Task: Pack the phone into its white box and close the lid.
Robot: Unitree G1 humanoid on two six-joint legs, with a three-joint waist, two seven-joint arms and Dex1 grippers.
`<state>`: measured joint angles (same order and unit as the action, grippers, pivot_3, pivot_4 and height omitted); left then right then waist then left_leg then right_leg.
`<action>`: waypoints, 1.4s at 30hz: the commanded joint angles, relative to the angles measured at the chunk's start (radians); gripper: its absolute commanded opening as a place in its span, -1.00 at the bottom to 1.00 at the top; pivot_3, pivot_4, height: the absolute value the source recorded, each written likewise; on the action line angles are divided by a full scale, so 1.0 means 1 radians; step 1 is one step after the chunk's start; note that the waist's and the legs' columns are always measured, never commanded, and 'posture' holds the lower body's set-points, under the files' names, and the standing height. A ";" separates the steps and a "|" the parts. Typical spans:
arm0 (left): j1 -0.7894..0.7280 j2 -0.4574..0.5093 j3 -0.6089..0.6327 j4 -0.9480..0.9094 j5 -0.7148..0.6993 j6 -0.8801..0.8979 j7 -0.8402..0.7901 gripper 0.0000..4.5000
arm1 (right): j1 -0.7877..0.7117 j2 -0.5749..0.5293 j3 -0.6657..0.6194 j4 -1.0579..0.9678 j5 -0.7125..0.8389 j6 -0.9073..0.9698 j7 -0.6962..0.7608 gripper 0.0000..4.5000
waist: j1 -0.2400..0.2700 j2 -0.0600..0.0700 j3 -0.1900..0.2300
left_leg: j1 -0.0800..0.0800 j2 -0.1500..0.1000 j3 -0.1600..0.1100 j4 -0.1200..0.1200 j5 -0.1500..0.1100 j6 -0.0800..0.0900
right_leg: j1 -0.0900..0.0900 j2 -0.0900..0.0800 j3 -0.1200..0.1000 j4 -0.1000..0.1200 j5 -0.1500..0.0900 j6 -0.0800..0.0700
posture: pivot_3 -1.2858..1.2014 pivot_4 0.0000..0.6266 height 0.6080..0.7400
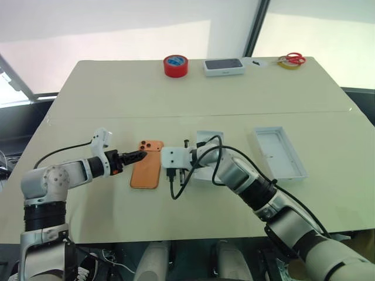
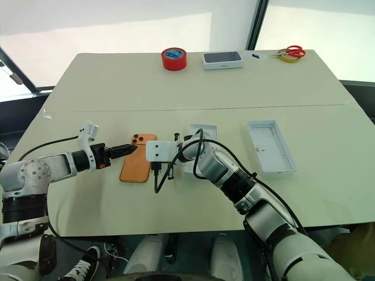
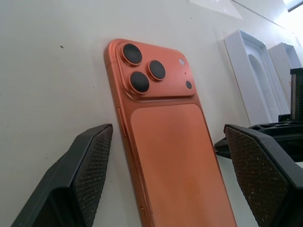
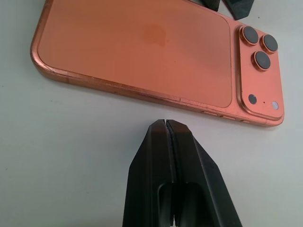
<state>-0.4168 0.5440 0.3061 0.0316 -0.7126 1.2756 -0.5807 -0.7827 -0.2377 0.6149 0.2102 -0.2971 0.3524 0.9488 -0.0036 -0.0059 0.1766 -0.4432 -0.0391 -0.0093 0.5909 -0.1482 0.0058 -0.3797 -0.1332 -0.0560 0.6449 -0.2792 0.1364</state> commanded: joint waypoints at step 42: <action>-0.059 -0.028 0.033 0.157 -0.115 0.228 -0.106 -0.98 | 0.006 0.060 -0.251 -0.072 0.226 -0.042 -0.069 -1.00 | -0.010 -0.001 -0.001 | -0.003 0.000 0.001 -0.006 0.000 -0.001 | -0.005 -0.001 0.002 -0.002 0.000 -0.001 | 0.03 -0.52 1.00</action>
<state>-0.4839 0.5225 0.3426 0.1945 -0.8199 1.5107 -0.6857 -0.7555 -0.2005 0.4388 0.2147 -0.1542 0.3133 0.8738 -0.0134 -0.0072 0.1760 -0.4465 -0.0388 -0.0081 0.5853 -0.1480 0.0052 -0.3857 -0.1339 -0.0540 0.6428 -0.2796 0.1353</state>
